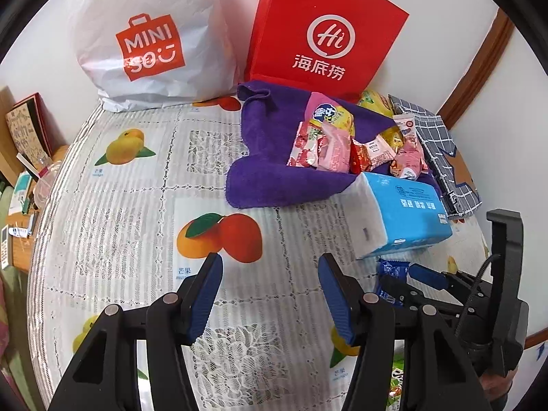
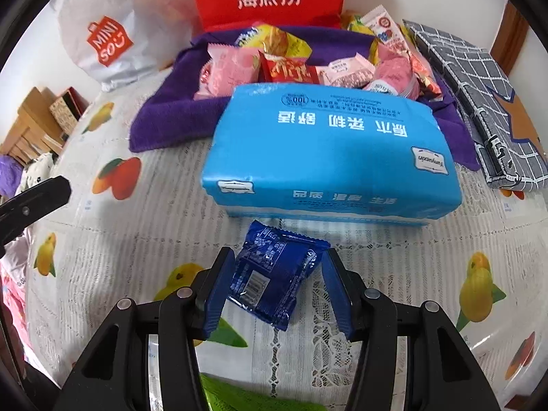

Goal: Organize snacks
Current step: 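Grasp the dark blue snack packet on the sheet with the right tool, then hold blue packet with right tool while left tool grasps green snack packet, then carry green packet onto towel with left tool while right tool carries blue packet there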

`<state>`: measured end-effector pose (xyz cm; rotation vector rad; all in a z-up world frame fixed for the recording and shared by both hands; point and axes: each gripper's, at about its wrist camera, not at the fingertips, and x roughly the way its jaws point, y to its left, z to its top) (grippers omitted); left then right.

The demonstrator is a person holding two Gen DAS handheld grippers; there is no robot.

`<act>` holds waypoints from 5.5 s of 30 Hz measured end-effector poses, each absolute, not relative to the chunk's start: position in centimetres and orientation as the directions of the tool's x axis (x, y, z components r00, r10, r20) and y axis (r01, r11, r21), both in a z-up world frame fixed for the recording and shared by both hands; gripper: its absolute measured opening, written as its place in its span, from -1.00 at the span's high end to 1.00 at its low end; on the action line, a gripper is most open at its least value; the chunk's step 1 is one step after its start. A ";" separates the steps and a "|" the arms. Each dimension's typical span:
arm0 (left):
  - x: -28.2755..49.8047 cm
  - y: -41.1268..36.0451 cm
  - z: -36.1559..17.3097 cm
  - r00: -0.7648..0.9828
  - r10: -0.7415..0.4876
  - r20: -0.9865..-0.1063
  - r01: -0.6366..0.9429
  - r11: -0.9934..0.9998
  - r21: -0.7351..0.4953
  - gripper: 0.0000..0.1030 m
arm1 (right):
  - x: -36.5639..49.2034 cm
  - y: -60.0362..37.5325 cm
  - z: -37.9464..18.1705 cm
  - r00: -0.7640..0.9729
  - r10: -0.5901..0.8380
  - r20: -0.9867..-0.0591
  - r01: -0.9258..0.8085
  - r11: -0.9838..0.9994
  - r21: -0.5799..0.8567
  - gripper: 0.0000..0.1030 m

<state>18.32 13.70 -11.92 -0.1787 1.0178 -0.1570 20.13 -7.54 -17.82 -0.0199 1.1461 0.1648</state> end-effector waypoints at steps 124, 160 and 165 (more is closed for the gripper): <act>14.9 -0.4 -9.0 0.502 -0.288 -0.816 0.248 0.951 -0.183 0.10 | 14.8 -21.0 -9.1 0.650 0.241 -0.720 -0.202 0.969 0.142 0.31; 23.5 1.8 -1.8 0.597 -0.315 -0.738 0.233 0.948 -0.216 0.10 | 23.2 -18.3 -1.5 0.736 0.241 -0.632 -0.213 0.969 0.122 0.30; 25.1 2.6 -1.9 0.599 -0.306 -0.740 0.215 0.952 -0.220 0.10 | 24.9 -18.2 -1.4 0.735 0.237 -0.636 -0.205 0.971 0.124 0.31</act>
